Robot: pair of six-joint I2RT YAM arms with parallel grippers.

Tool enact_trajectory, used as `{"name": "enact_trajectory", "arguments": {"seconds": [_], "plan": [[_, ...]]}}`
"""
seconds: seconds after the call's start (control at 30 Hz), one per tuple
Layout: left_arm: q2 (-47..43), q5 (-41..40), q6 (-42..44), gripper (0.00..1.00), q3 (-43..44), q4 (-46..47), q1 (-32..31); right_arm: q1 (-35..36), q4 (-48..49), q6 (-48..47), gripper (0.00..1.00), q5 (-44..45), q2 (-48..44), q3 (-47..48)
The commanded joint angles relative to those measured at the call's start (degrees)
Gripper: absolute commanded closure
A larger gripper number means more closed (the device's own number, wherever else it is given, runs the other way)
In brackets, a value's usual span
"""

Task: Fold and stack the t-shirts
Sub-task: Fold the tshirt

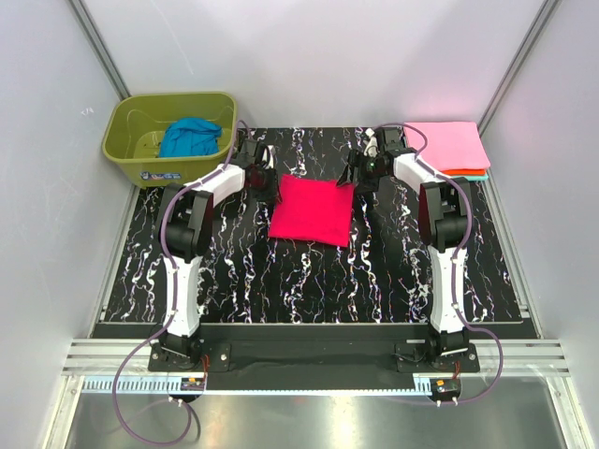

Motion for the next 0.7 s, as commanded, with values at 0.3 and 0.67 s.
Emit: {"name": "enact_trajectory", "arguments": {"seconds": [0.3,0.67], "plan": [[-1.99,-0.52,0.45,0.71,1.49,-3.44,0.54,-1.80,-2.41,-1.33,0.38,-2.20,1.68,-2.93],[-26.24,2.46,2.74,0.63,-7.72,-12.41,-1.83,-2.59,-2.15,-0.89,0.51,-5.89,3.00,-2.14]]}}
